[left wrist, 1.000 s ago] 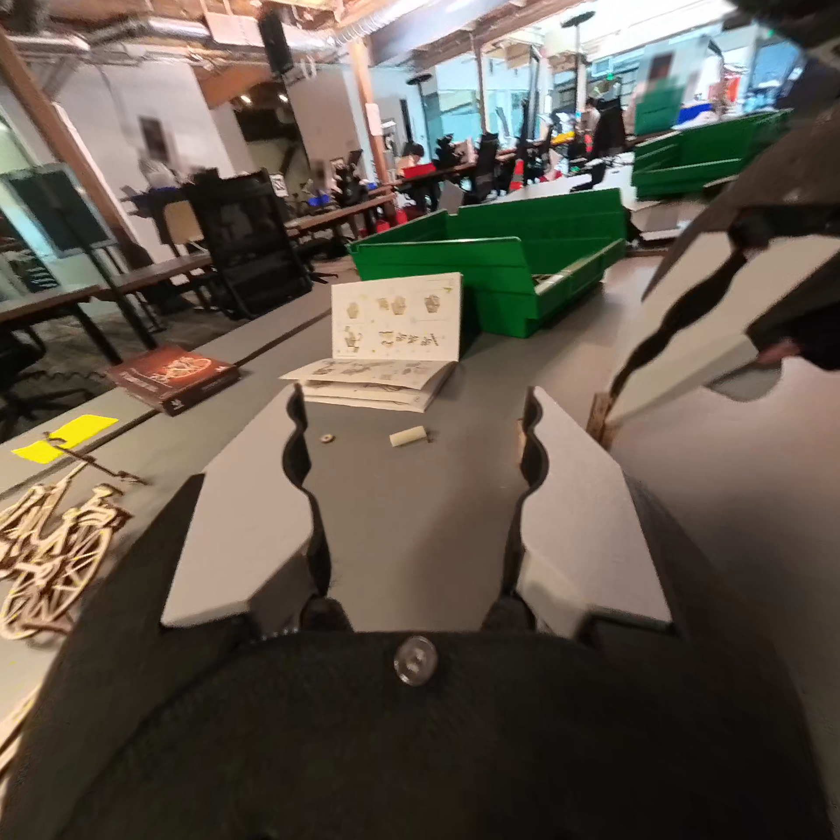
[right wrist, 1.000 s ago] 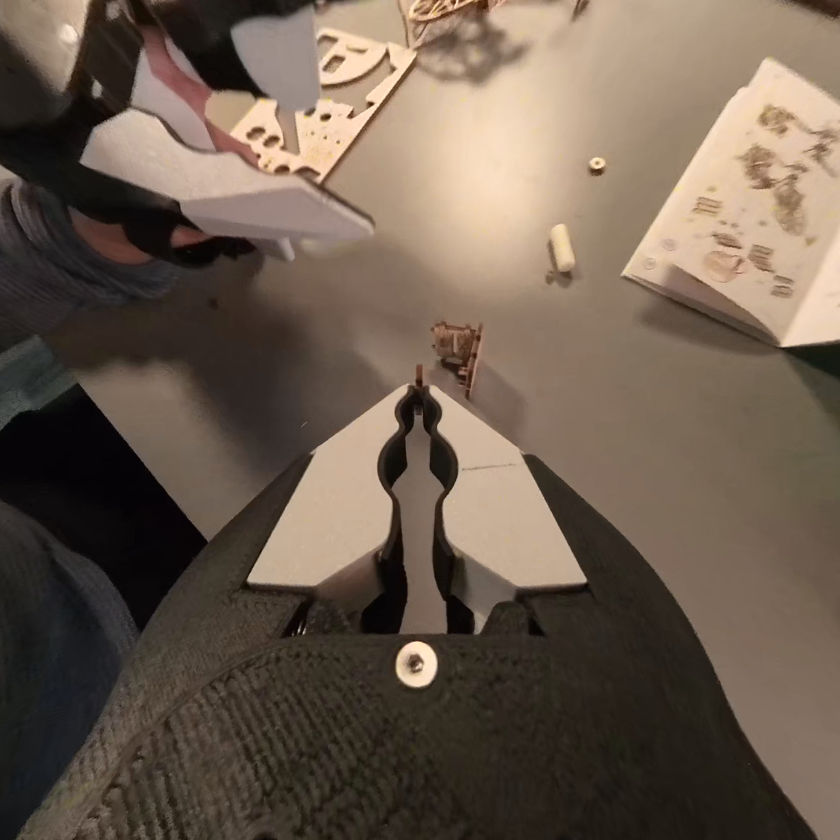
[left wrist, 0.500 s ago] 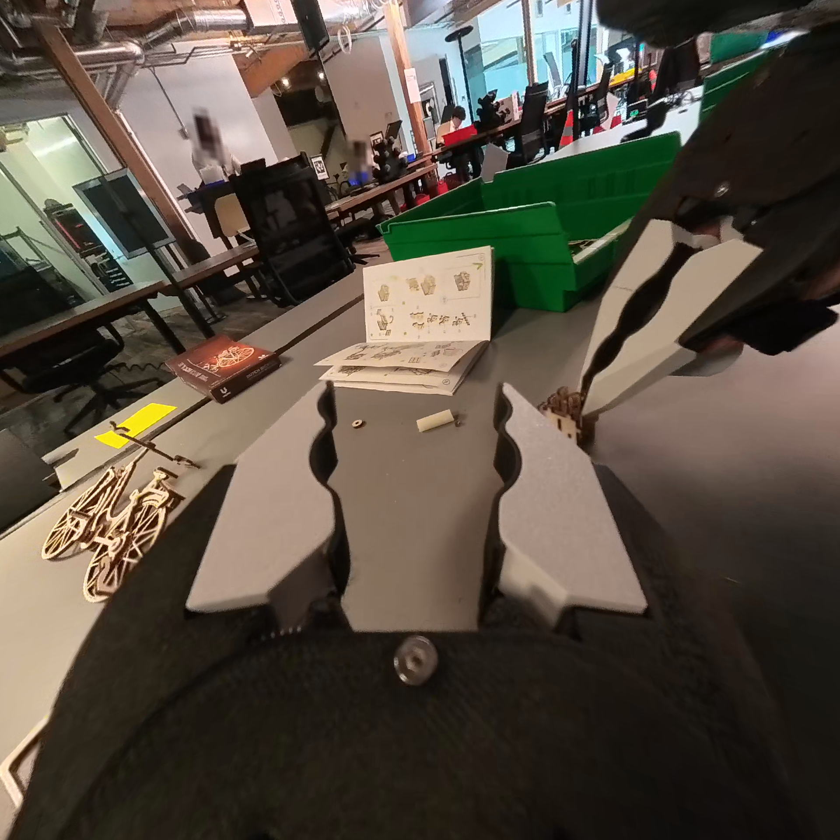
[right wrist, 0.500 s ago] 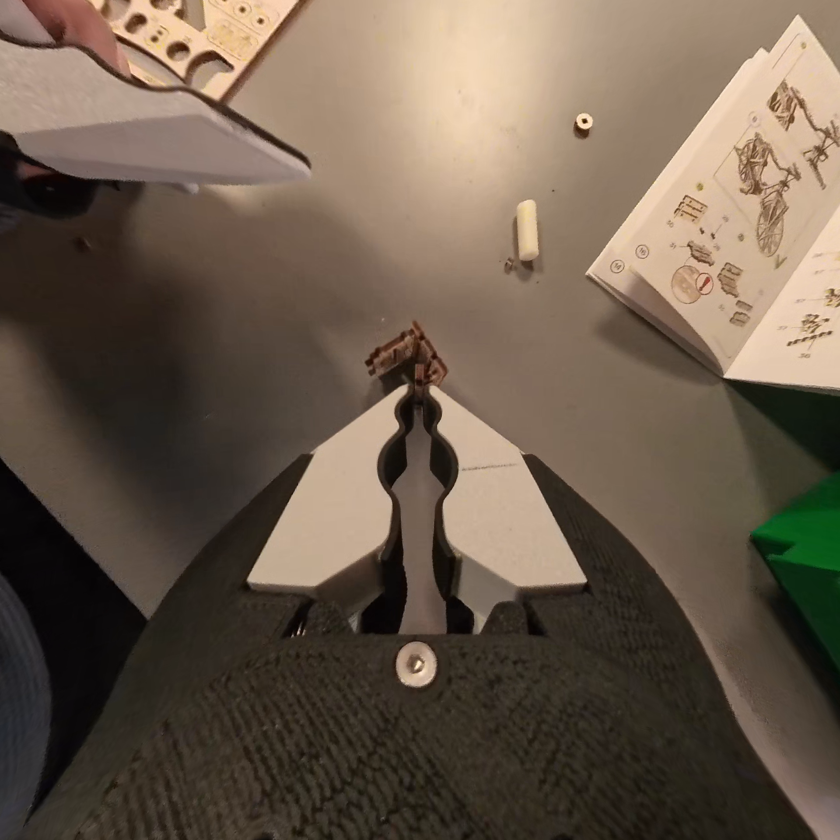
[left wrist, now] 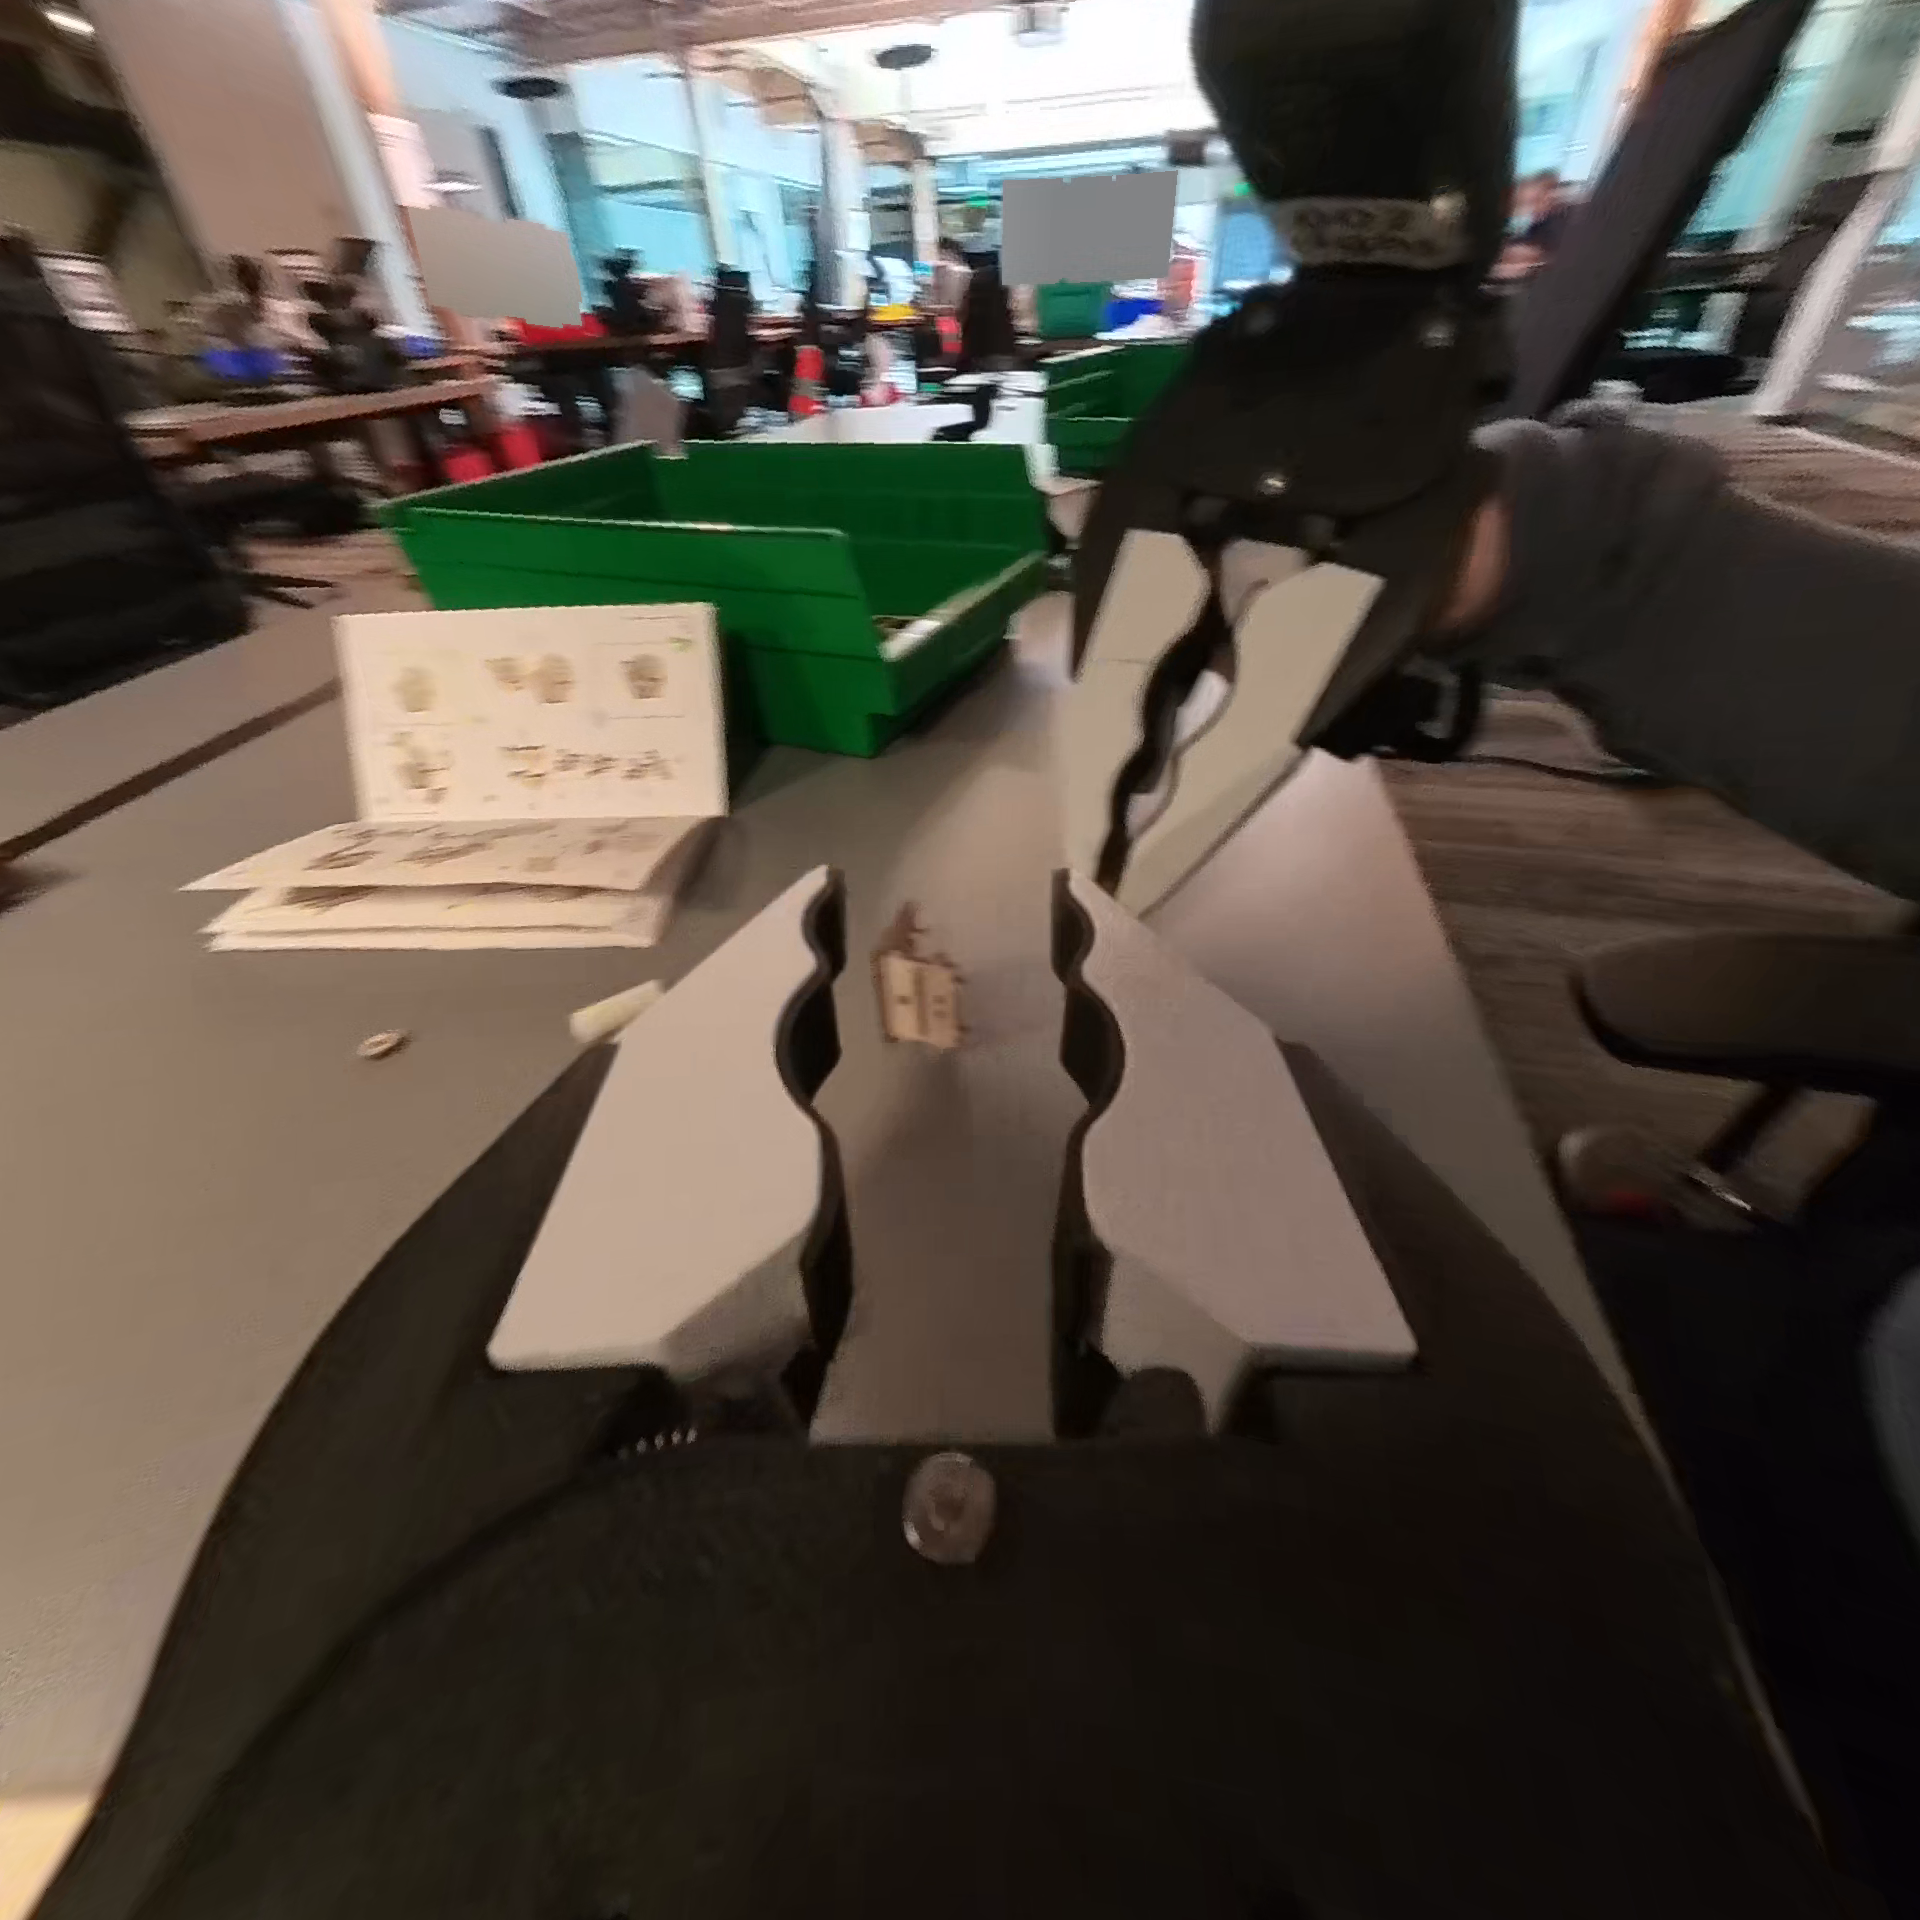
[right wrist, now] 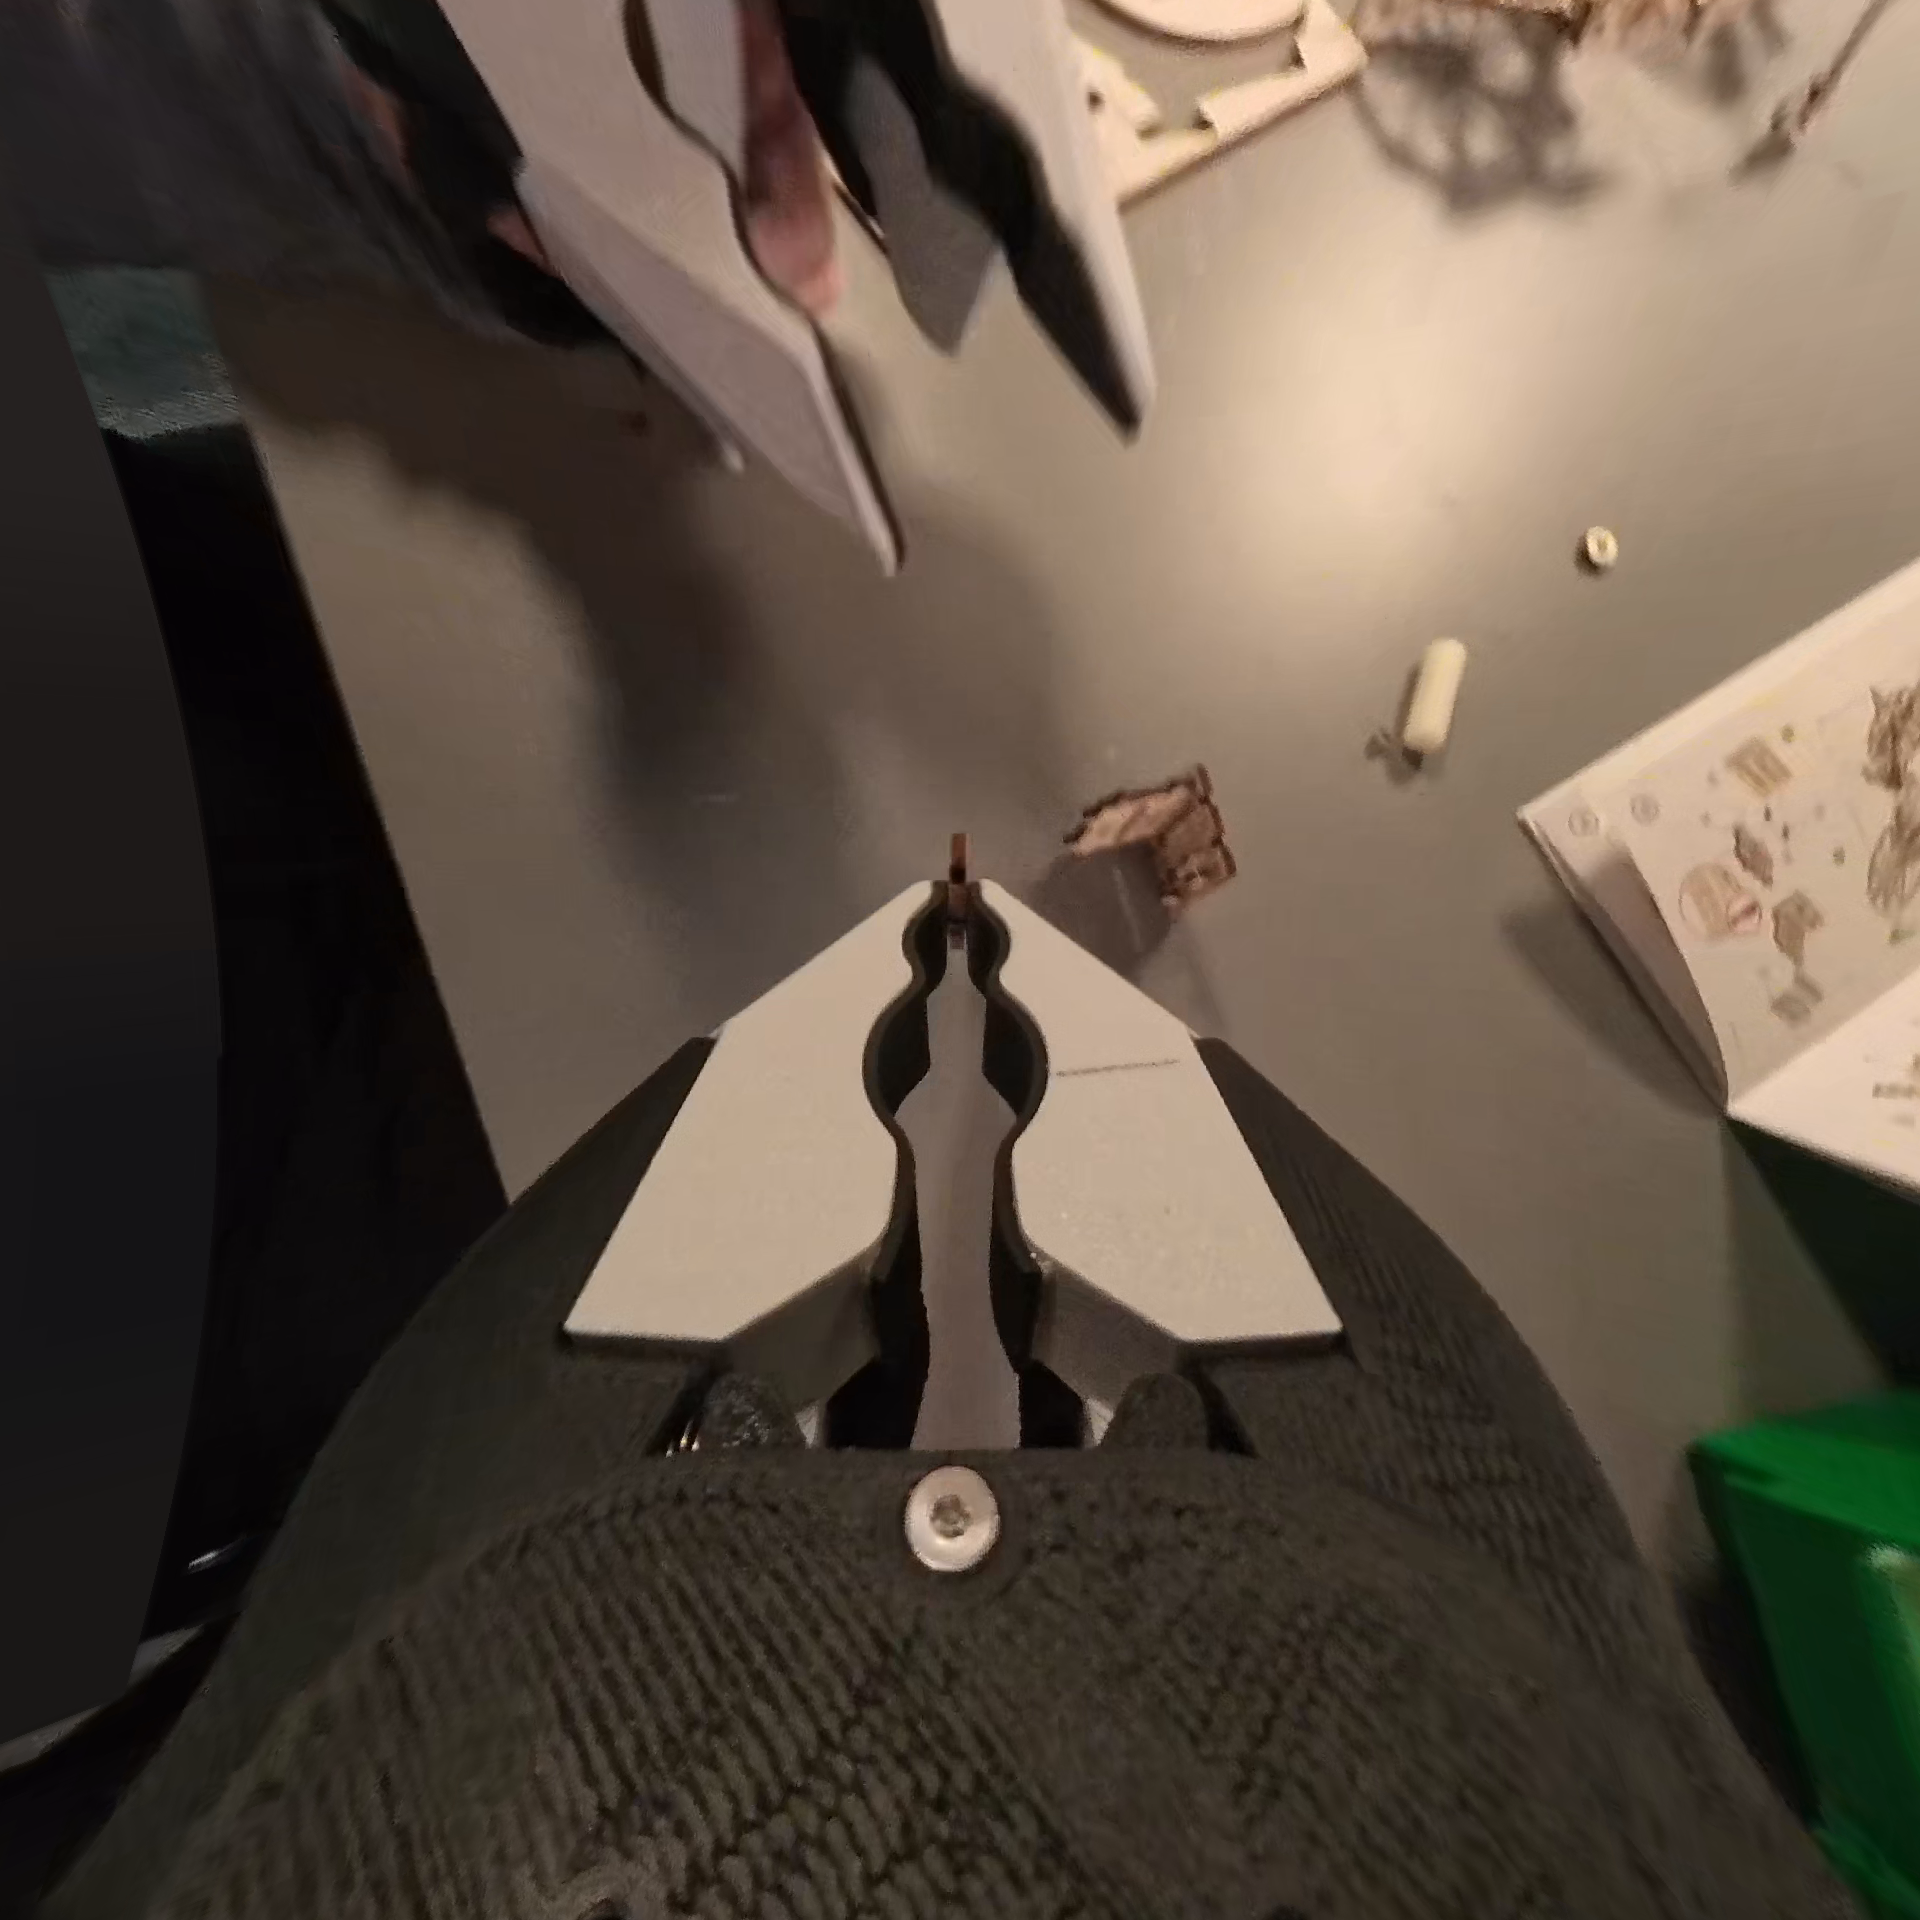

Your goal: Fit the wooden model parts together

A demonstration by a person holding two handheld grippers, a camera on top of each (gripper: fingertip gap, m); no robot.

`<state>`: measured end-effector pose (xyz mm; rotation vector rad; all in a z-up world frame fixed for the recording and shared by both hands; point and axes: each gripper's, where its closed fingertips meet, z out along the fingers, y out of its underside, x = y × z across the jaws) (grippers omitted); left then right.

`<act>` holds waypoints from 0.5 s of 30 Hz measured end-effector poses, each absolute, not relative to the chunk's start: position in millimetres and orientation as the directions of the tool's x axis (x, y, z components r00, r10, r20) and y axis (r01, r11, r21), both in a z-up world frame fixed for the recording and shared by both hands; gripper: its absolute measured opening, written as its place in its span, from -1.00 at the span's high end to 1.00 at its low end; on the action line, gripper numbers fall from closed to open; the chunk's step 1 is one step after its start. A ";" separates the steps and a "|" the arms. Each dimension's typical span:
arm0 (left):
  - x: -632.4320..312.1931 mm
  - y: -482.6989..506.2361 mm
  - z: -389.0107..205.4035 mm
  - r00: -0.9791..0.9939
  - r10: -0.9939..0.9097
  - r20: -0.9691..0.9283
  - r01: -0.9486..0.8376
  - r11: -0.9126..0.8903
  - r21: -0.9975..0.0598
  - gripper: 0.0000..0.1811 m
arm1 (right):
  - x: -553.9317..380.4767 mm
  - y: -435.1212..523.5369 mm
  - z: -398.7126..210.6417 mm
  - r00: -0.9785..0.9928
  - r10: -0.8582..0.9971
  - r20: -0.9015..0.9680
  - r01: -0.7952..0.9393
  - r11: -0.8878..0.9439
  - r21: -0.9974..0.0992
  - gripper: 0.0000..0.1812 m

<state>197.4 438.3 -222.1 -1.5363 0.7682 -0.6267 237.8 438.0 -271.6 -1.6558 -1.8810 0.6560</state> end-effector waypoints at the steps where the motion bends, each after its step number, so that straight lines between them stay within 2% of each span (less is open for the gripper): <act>1: 203.8 431.6 -223.1 0.585 -0.811 -0.034 -0.113 -0.040 -0.993 0.58 | 234.9 433.3 -266.9 -0.124 0.988 0.091 0.709 0.153 -0.689 0.99; 5: 218.9 411.4 -226.4 0.455 -0.890 -0.032 -0.139 -0.035 -0.990 0.64 | 226.4 417.6 -249.6 -0.214 0.965 0.149 0.647 0.254 -0.719 0.99; 15: 229.8 403.7 -241.2 0.403 -0.909 -0.105 -0.260 -0.004 -0.966 0.81 | 222.5 407.7 -237.4 -0.272 0.949 0.161 0.611 0.300 -0.733 0.99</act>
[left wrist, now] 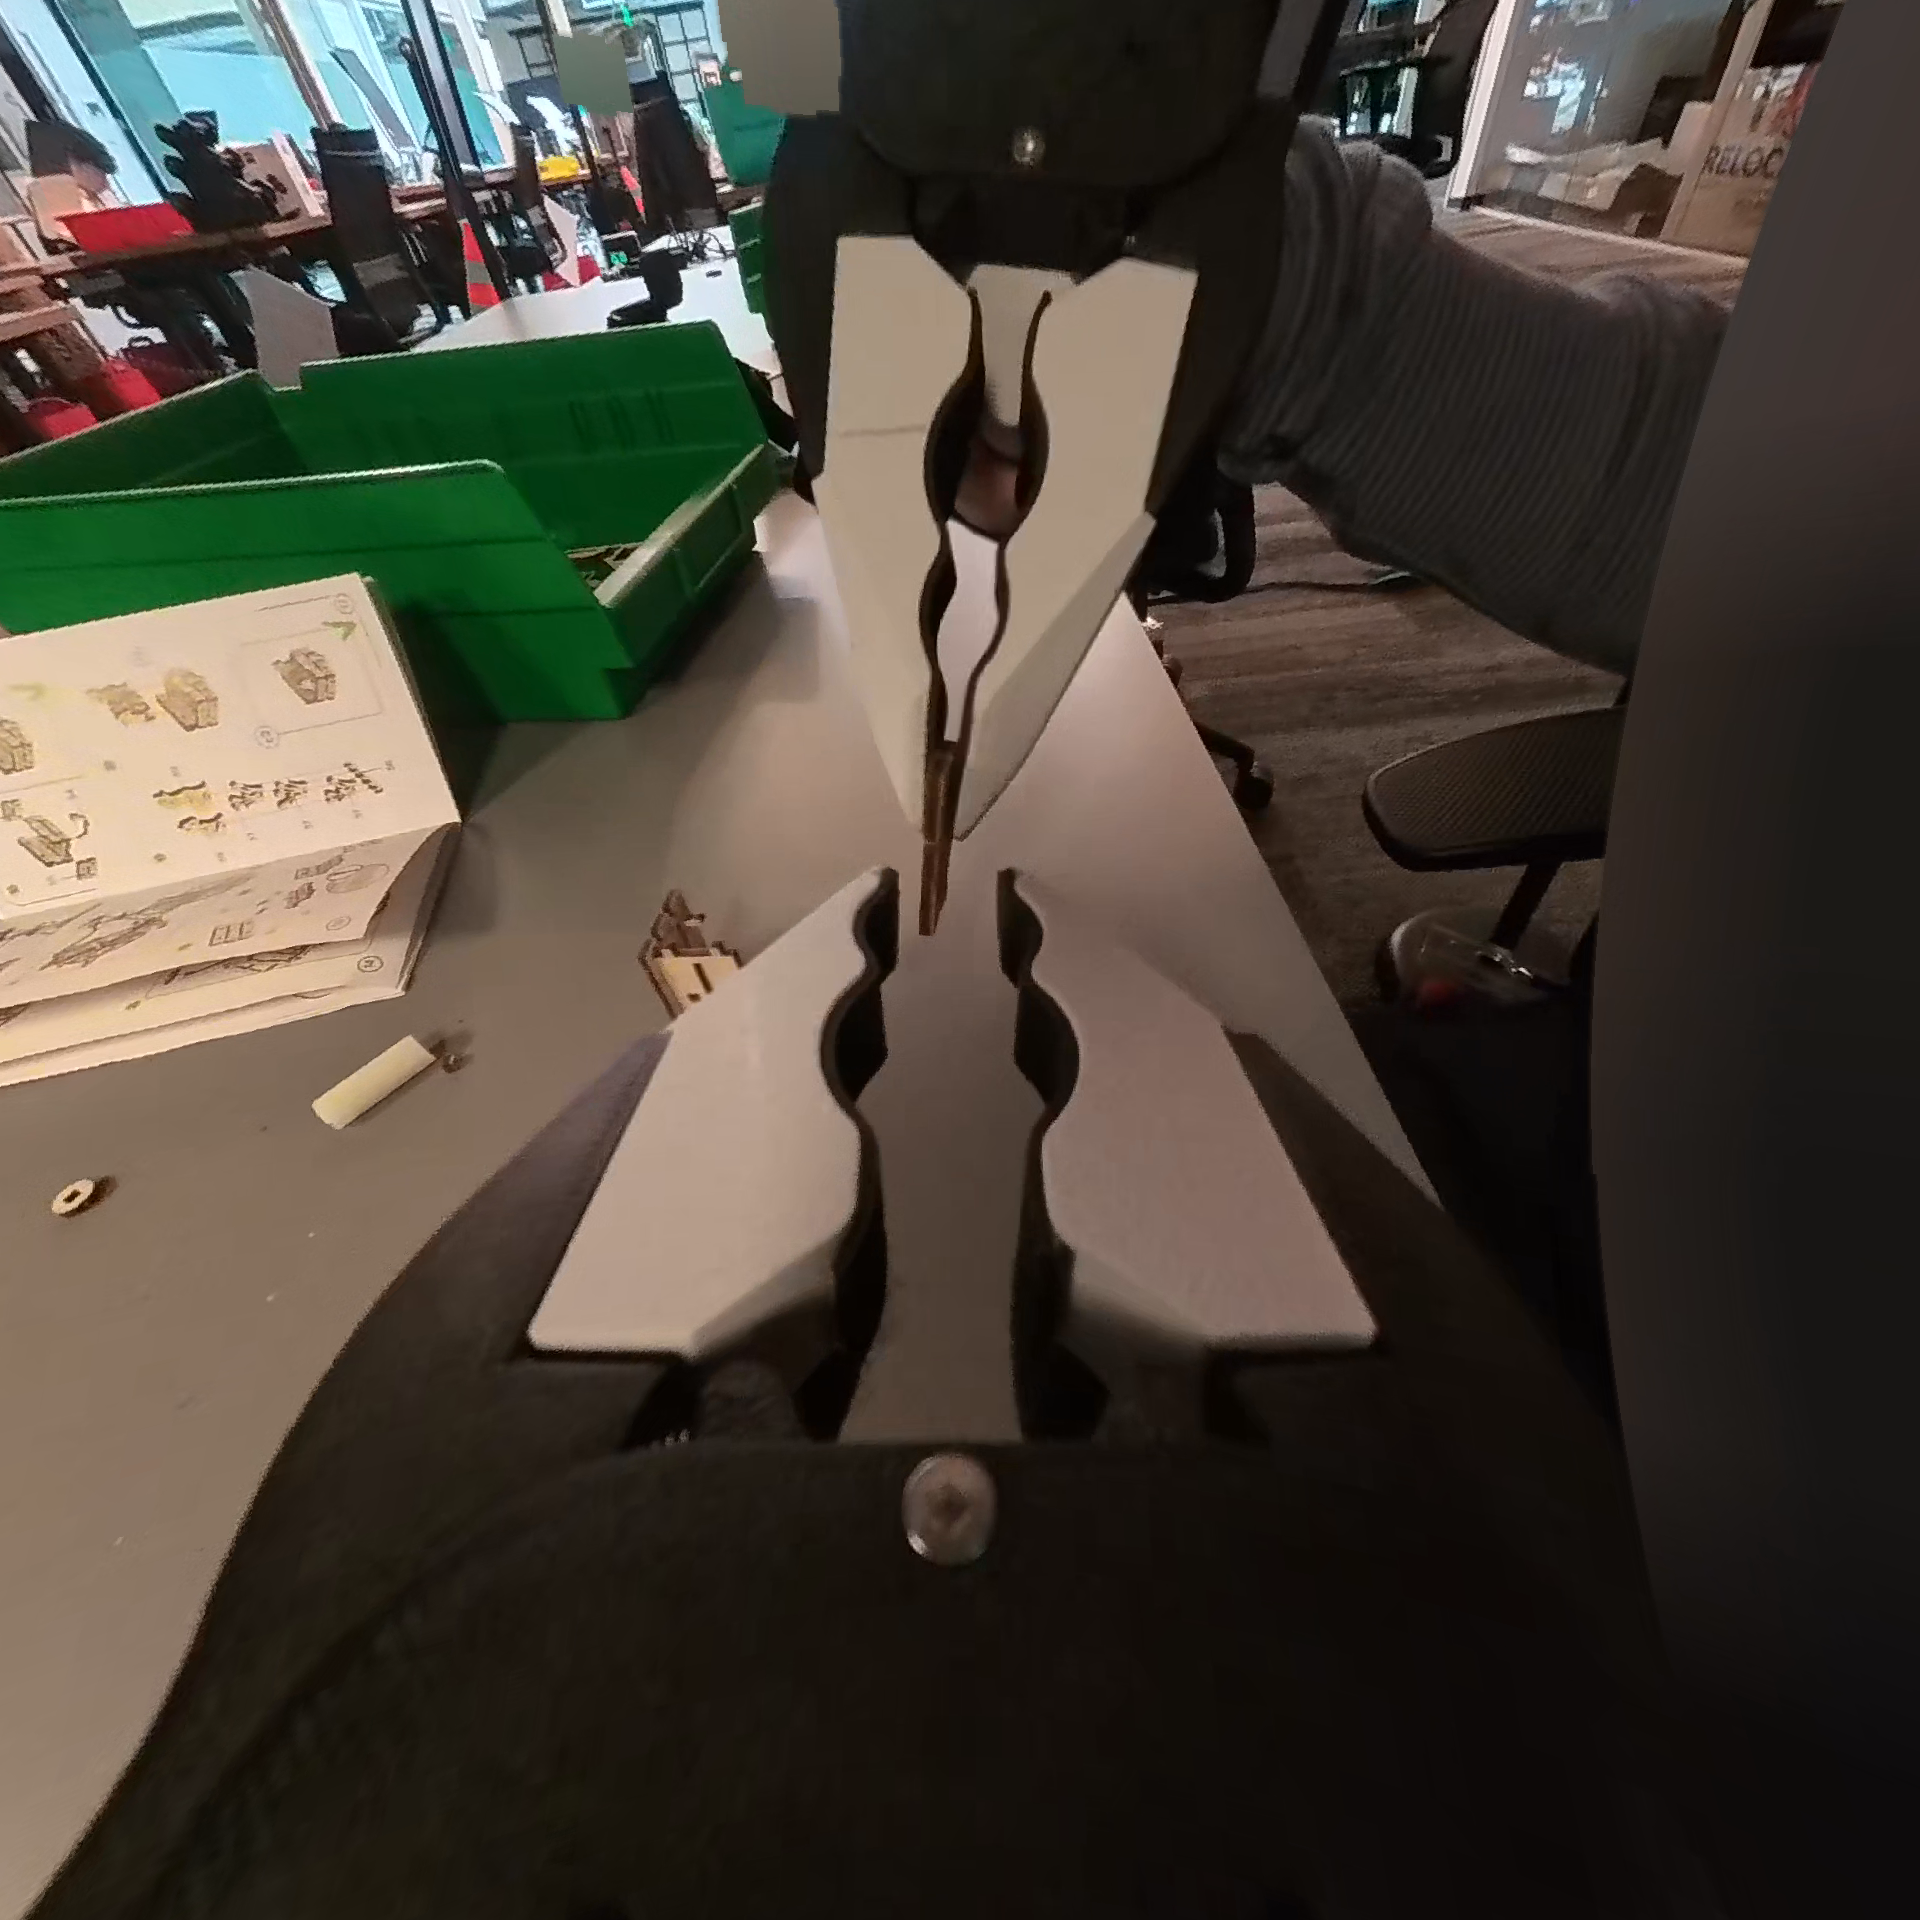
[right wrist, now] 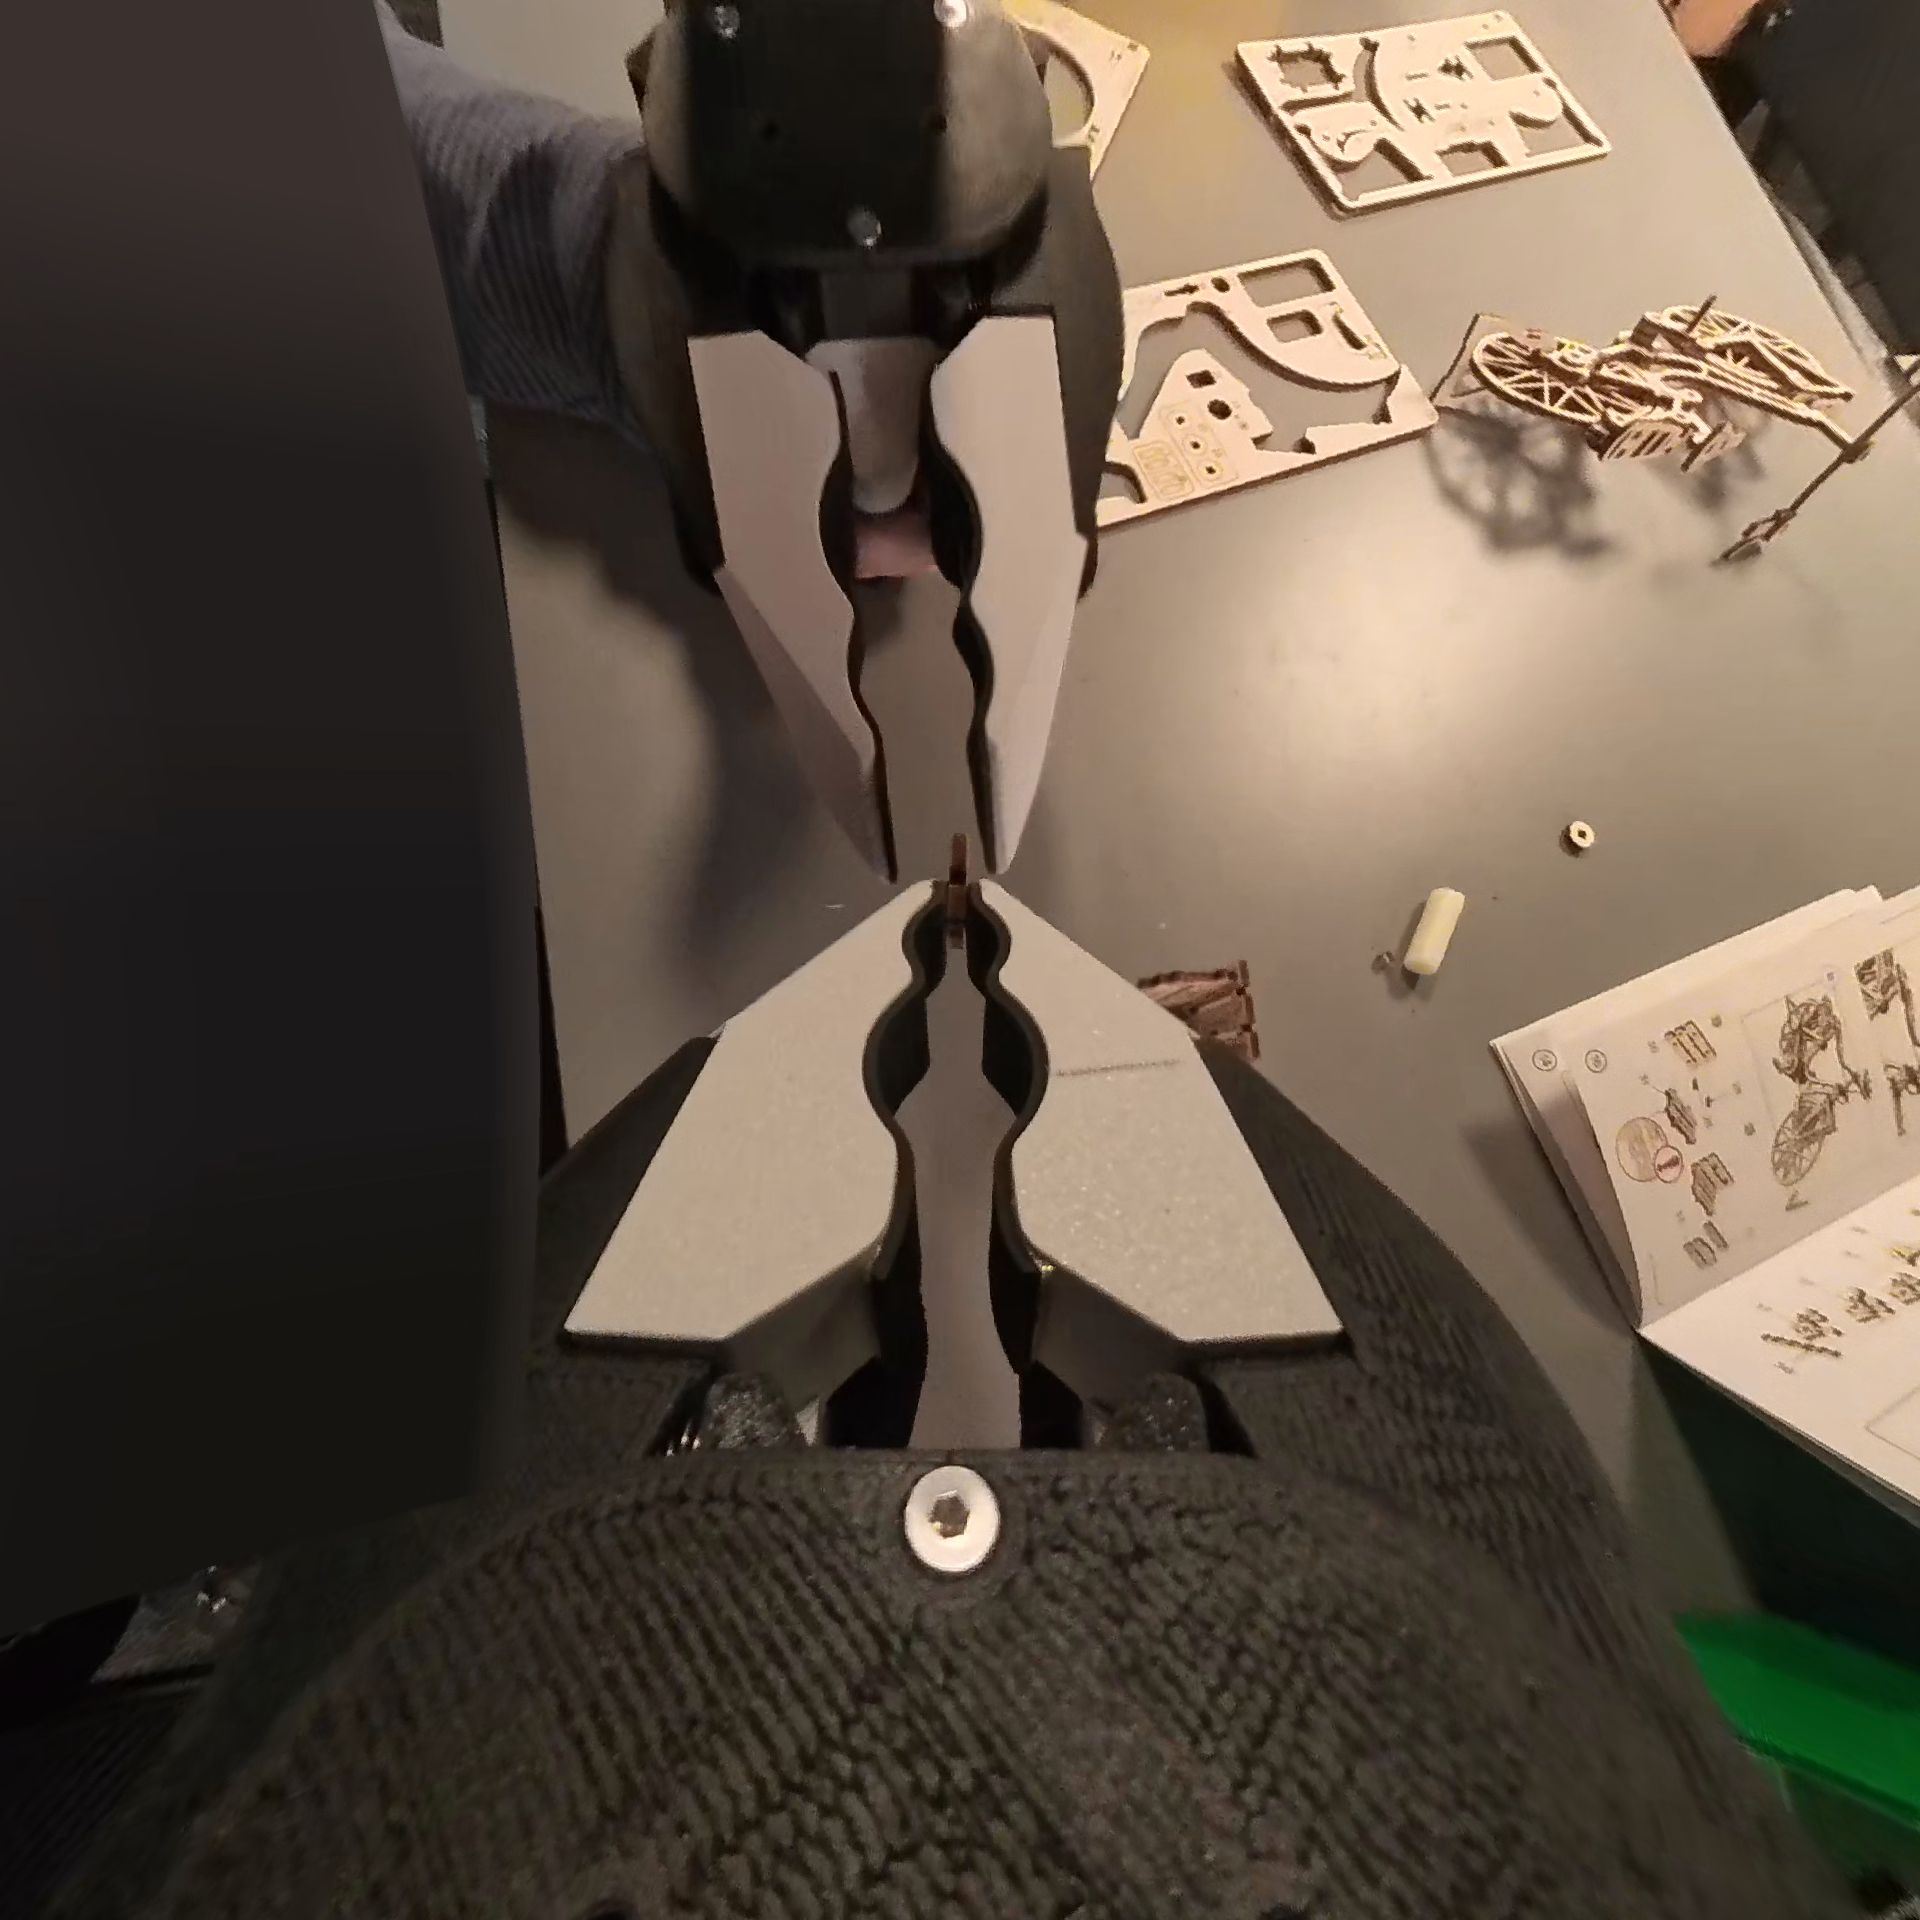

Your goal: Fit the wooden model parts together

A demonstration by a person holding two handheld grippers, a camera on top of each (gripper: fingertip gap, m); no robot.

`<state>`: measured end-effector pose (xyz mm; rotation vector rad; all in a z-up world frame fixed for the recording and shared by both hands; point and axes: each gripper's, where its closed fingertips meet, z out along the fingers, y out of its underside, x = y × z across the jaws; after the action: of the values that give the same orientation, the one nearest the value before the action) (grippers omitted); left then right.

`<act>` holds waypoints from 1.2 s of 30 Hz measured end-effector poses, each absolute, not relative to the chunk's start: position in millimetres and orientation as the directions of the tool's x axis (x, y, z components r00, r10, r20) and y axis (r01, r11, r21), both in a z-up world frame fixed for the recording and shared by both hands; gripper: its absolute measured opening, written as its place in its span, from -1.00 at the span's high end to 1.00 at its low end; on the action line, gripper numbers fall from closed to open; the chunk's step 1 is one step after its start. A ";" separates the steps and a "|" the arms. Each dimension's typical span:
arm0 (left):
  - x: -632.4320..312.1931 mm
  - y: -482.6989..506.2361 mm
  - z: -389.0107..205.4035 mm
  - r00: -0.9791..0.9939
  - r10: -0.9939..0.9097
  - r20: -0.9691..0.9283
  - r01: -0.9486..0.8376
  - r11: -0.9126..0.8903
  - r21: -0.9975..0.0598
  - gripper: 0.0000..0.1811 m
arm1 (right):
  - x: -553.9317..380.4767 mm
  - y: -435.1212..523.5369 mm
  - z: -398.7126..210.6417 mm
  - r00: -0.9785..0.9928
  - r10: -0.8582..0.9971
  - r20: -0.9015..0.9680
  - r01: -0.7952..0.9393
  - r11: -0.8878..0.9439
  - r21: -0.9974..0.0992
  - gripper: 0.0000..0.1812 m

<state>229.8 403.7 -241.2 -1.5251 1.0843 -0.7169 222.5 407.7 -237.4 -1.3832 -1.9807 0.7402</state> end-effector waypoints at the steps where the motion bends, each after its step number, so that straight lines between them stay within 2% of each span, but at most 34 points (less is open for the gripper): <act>1: 230.3 402.9 -241.8 0.397 -0.912 -0.107 -0.264 -0.002 -0.964 0.82 | 221.8 406.1 -236.3 -0.279 0.947 0.159 0.604 0.301 -0.738 0.99; 9: 233.0 400.2 -246.3 0.375 -0.919 -0.123 -0.297 0.007 -0.955 0.99 | 218.6 397.7 -233.9 -0.308 0.940 0.143 0.577 0.304 -0.758 0.98; 15: 231.7 402.5 -242.1 0.390 -0.912 -0.122 -0.271 0.013 -0.962 0.99 | 220.5 404.4 -238.5 -0.258 0.964 0.066 0.550 0.203 -0.810 0.80; 33: 230.1 403.1 -236.0 0.388 -0.917 -0.090 -0.221 0.002 -0.975 0.99 | 217.9 406.3 -222.6 -0.249 0.968 -0.026 0.385 0.074 -0.920 0.87; 36: 229.9 403.2 -235.8 0.386 -0.919 -0.080 -0.215 -0.005 -0.976 0.99 | 220.0 404.9 -215.2 -0.269 0.961 -0.070 0.347 0.029 -0.937 0.94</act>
<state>229.9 403.2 -235.8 -1.4972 1.0673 -0.7683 220.0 404.9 -215.2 -1.3402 -1.6797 1.2429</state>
